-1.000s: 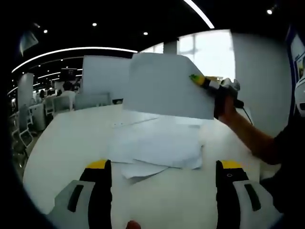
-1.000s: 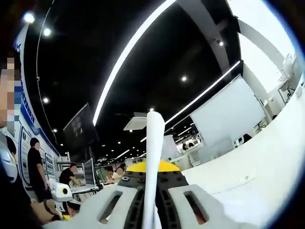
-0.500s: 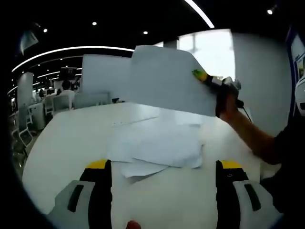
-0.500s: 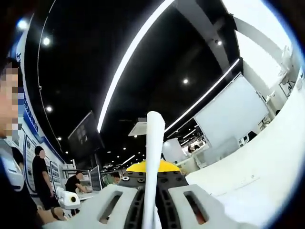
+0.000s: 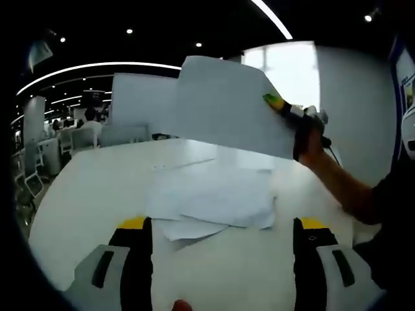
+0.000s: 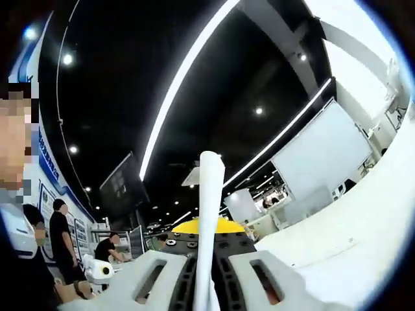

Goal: Organize the stack of printing papers by aligning and flattening the scattered papers on the table

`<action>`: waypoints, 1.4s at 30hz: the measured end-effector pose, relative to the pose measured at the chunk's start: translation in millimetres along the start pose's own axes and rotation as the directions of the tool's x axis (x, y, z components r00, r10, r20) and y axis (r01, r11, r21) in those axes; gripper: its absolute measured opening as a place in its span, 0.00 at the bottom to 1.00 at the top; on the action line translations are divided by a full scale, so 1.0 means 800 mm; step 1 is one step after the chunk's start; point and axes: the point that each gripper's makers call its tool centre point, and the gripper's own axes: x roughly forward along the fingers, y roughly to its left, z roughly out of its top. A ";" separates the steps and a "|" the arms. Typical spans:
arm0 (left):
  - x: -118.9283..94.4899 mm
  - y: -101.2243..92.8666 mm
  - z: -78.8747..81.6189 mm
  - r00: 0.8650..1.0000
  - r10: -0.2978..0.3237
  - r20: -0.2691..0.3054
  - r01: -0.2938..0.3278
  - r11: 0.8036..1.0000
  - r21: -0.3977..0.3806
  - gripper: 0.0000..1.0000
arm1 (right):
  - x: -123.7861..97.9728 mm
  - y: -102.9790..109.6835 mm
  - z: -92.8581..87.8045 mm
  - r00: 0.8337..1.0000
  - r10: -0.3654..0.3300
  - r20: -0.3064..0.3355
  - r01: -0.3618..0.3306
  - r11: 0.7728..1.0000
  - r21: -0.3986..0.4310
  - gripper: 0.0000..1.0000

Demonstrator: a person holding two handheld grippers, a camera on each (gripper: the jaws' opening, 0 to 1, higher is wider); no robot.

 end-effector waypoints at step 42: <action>0.010 0.001 -0.003 1.000 -0.010 0.005 0.011 1.000 -0.026 0.92 | 0.001 0.014 0.000 0.997 0.064 0.041 -0.068 0.992 0.104 0.00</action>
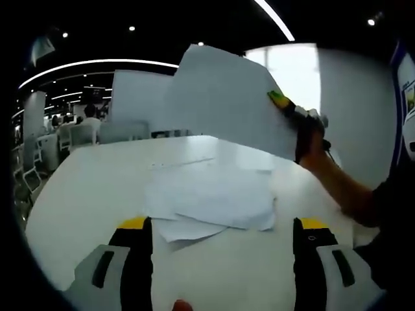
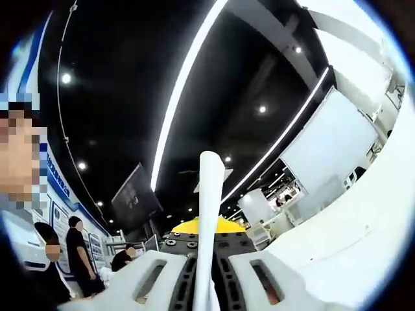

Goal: Organize the stack of printing papers by aligning and flattening the scattered papers on the table

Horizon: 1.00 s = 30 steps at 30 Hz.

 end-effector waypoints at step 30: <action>0.008 -0.001 0.000 1.000 -0.001 0.000 0.001 1.000 -0.010 0.92 | 0.008 0.031 -0.012 0.996 0.087 0.020 -0.089 0.991 0.103 0.00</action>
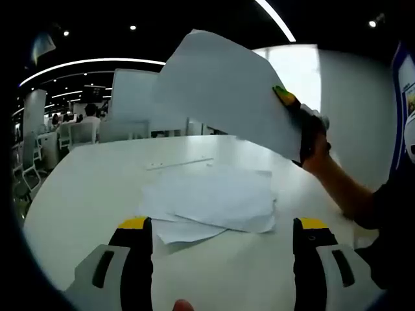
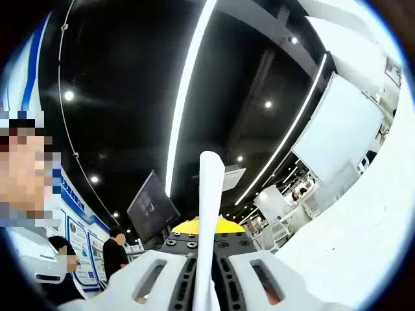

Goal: Organize the stack of printing papers by aligning and flattening the scattered papers on the table

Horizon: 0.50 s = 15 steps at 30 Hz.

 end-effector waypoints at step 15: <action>0.000 -0.004 0.001 1.000 -0.004 -0.004 0.004 1.000 0.004 0.92 | 0.001 0.004 -0.003 0.999 0.039 0.018 -0.040 0.995 0.087 0.00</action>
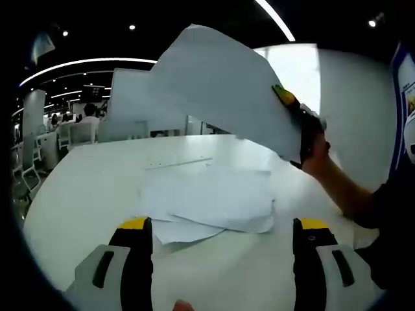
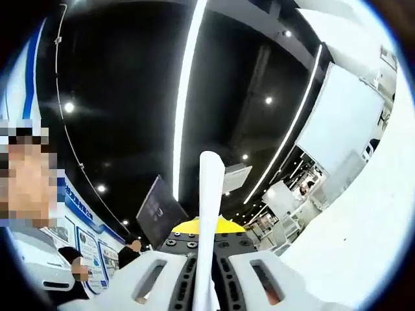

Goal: Organize the stack of printing papers by aligning and flattening the scattered papers on the table

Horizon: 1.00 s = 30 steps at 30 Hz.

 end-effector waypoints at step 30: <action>0.002 0.004 0.001 1.000 0.005 0.015 -0.005 1.000 -0.012 0.92 | -0.001 0.014 -0.016 0.998 0.069 0.011 -0.070 0.982 0.174 0.00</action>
